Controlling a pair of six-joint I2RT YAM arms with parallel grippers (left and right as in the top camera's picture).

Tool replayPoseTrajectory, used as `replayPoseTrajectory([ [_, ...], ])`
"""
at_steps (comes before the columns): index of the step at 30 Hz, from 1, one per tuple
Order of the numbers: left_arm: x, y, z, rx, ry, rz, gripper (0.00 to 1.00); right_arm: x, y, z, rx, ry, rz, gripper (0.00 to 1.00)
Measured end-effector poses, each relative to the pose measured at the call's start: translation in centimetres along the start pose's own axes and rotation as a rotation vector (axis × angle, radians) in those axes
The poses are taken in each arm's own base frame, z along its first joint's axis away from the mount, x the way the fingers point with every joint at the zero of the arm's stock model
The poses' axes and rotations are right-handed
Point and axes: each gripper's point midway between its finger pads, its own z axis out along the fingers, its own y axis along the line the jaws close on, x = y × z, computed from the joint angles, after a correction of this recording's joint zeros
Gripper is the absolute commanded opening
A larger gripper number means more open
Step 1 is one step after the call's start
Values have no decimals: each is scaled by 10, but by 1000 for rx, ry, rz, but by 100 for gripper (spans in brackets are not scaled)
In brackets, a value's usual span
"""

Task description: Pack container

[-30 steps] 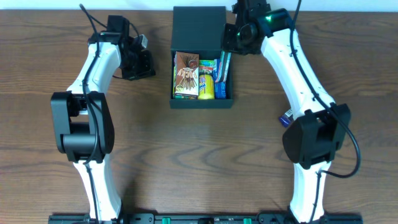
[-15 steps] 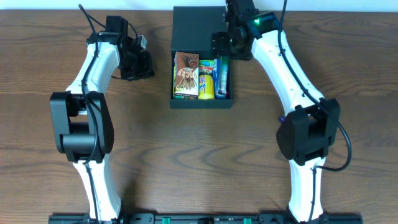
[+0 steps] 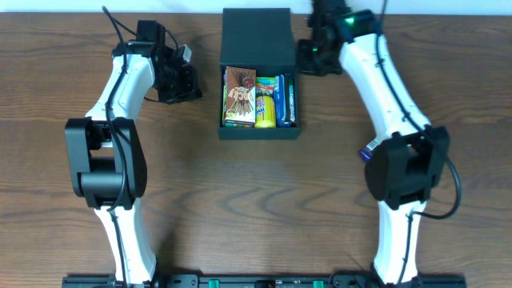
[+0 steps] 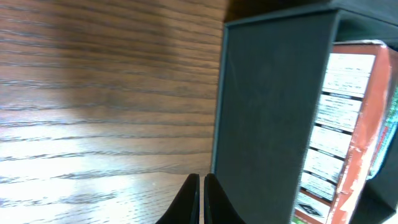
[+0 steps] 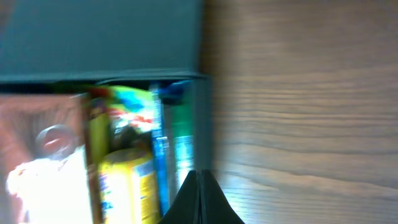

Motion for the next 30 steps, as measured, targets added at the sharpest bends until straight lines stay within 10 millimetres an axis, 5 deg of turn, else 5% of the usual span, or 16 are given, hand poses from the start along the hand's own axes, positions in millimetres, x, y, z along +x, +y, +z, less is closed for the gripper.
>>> replayPoseTrajectory([
  [4,5,-15,7,11,17,30,6,9,-19,26,-31,39,48,1],
  [11,15,-41,20,25,42,52,6,36,4,62,-132,90,37,1],
  [18,17,-42,19,35,51,29,6,45,2,68,-159,124,55,1],
  [30,50,-38,16,17,180,-34,6,85,-1,63,-129,281,74,1],
])
